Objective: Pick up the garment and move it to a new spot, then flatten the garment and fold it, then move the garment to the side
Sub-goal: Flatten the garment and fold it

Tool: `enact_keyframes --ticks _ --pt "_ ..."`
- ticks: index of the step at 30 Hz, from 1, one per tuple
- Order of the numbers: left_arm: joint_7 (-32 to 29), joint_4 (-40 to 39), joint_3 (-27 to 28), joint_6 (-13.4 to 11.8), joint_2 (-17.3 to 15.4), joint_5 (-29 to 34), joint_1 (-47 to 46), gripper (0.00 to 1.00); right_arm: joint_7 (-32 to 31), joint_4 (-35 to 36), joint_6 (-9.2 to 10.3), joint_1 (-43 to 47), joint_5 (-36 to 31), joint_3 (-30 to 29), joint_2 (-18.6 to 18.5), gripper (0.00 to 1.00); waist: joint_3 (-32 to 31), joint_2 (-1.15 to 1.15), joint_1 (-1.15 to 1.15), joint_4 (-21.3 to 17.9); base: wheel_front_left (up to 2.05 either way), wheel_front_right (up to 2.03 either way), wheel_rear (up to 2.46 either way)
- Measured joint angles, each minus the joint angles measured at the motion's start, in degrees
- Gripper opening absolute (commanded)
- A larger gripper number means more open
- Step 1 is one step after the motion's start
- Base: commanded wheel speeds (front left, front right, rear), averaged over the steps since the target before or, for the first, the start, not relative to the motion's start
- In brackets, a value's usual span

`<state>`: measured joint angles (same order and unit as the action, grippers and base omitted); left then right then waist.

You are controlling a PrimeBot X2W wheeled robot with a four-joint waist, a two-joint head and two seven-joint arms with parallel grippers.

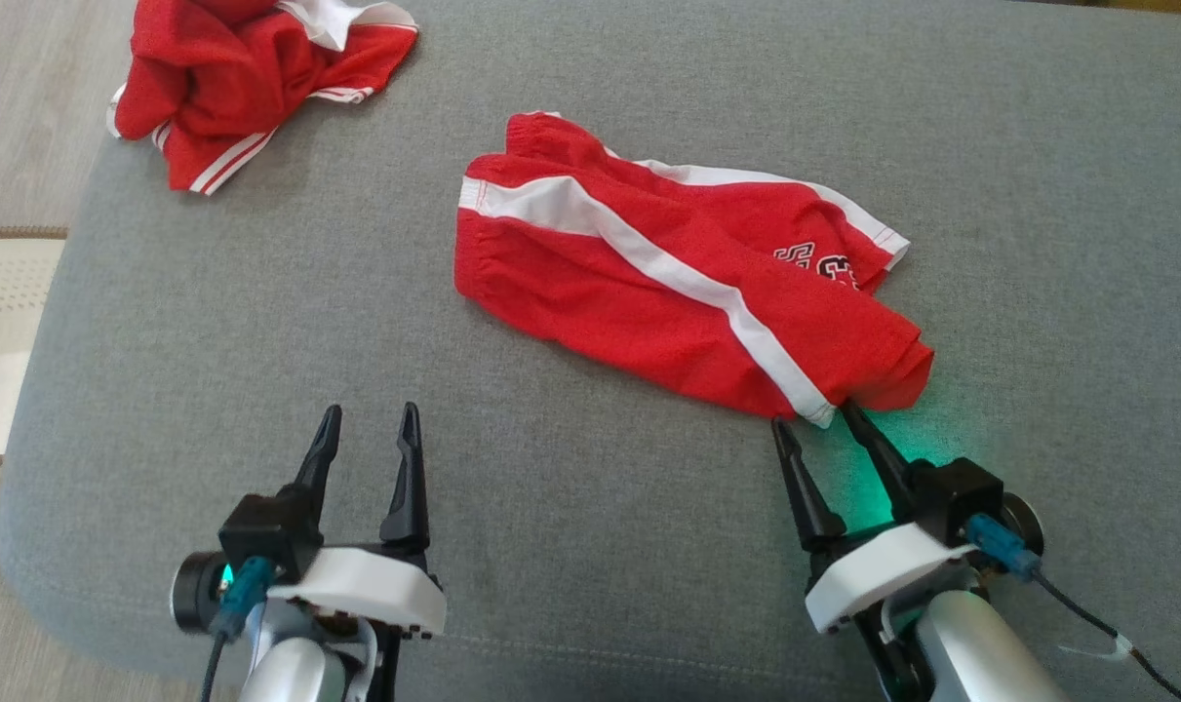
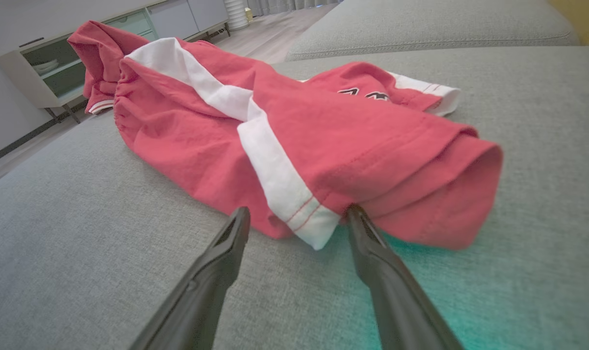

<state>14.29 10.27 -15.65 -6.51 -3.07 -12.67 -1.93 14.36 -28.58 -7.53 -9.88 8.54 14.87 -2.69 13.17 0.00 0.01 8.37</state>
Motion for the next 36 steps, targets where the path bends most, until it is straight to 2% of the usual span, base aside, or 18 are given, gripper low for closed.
enact_keyframes --ticks 3,6,15,20,21,22,24,27,29,32,35,36 --pt "0.0 0.1 0.0 0.0 0.0 0.0 0.0 1.00 0.0 -0.4 0.00 0.0 0.3 0.6 0.0 1.00 0.0 0.00 0.00 0.1 0.00 0.00 0.00" --pt "0.0 0.2 0.0 0.0 0.0 0.0 0.0 1.00 0.0 -1.1 0.00 0.0 0.6 1.2 0.0 0.93 0.0 0.00 0.00 0.2 0.00 0.00 0.00" --pt "0.0 0.4 0.0 0.0 0.0 0.0 0.0 1.00 0.0 -0.8 0.00 0.0 1.6 1.6 0.0 0.98 0.1 0.00 0.00 0.1 0.00 0.00 0.00" --pt "0.0 0.4 0.0 0.0 0.0 0.0 0.0 1.00 0.0 1.3 0.00 0.0 1.5 1.7 0.0 0.95 0.1 0.00 0.00 0.0 0.00 0.00 0.00" --pt "0.0 0.4 0.0 0.0 0.0 0.0 0.0 1.00 0.0 1.9 0.00 0.0 1.5 1.7 0.0 0.91 0.1 0.00 0.00 0.0 0.00 0.00 0.00" --pt "0.0 0.5 0.0 0.0 0.0 0.0 0.0 1.00 0.0 2.5 0.00 0.0 1.5 1.7 0.0 0.83 0.0 0.00 0.00 0.0 0.00 0.00 0.00" --pt "0.0 0.6 0.0 0.0 0.0 0.0 0.0 1.00 0.0 3.7 0.00 0.1 1.5 1.5 0.0 0.52 -0.1 0.00 0.00 0.0 0.00 0.00 0.00" --pt "0.0 0.6 0.0 0.0 0.0 0.0 0.0 1.00 0.0 5.2 0.00 0.2 1.5 0.5 0.0 0.31 -0.2 0.00 0.00 0.0 0.00 0.00 0.00" --pt "0.0 0.6 0.0 0.0 0.0 0.0 0.0 1.00 0.0 6.1 0.00 0.2 1.5 -0.5 0.0 0.24 -0.2 0.00 0.00 0.0 0.00 0.00 0.00" --pt "0.0 0.6 0.1 0.0 0.0 0.1 0.0 1.00 0.0 6.9 0.00 0.4 1.5 -1.1 0.0 0.22 -0.1 0.00 -0.01 0.0 0.00 0.00 0.00" --pt "0.0 0.6 0.2 0.0 0.0 0.1 0.0 1.00 0.0 7.9 0.00 1.0 1.5 -1.7 0.0 0.03 -0.1 0.00 0.00 -0.1 0.00 0.00 0.00" --pt "0.0 0.6 0.3 0.0 0.0 0.1 0.0 1.00 0.0 8.1 0.00 1.3 1.5 -2.0 0.0 0.00 -0.1 0.00 0.00 -0.2 0.00 0.00 0.00"
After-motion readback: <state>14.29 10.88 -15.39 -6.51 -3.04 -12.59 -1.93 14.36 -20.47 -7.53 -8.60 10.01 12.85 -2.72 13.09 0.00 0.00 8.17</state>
